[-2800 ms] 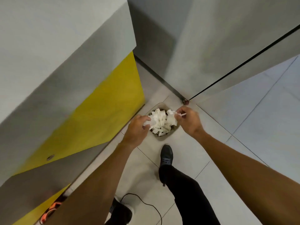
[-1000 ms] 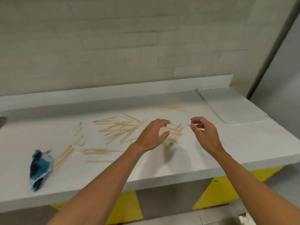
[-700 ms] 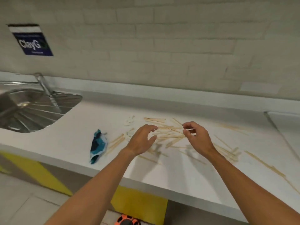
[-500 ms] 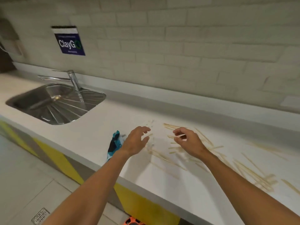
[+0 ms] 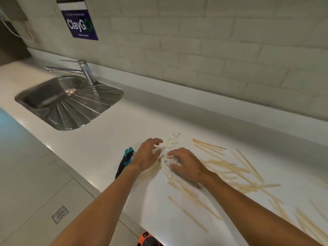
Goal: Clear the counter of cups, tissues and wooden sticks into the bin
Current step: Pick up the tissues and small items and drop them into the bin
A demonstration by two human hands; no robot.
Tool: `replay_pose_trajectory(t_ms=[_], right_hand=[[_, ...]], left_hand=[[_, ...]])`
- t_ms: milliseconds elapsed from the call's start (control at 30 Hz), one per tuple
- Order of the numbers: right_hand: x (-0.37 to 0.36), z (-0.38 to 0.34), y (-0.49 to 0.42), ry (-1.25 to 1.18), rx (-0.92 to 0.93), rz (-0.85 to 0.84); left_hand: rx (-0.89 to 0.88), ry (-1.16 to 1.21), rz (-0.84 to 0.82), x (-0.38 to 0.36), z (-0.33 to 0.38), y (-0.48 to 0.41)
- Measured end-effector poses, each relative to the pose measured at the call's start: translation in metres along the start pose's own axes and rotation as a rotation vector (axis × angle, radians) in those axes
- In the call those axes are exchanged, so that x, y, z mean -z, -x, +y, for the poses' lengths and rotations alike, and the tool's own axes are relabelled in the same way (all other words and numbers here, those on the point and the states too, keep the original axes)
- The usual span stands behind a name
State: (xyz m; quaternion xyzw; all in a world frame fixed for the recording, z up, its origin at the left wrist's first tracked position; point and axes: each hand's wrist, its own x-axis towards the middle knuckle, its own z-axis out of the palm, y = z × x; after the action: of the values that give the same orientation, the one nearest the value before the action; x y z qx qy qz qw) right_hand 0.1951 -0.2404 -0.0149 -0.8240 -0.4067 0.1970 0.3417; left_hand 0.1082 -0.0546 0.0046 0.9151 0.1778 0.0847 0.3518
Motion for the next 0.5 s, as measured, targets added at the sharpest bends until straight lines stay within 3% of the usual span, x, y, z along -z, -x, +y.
replay_pose_trajectory(t_ms=[267, 500], right_hand=[[-0.007, 0.005, -0.029, 0.097, 0.211, -0.098], [0.021, 0.021, -0.045, -0.136, 0.091, 0.101]], left_hand=[[-0.002, -0.044, -0.042, -0.023, -0.006, -0.047], [-0.031, -0.102, -0.025, -0.038, -0.011, -0.071]])
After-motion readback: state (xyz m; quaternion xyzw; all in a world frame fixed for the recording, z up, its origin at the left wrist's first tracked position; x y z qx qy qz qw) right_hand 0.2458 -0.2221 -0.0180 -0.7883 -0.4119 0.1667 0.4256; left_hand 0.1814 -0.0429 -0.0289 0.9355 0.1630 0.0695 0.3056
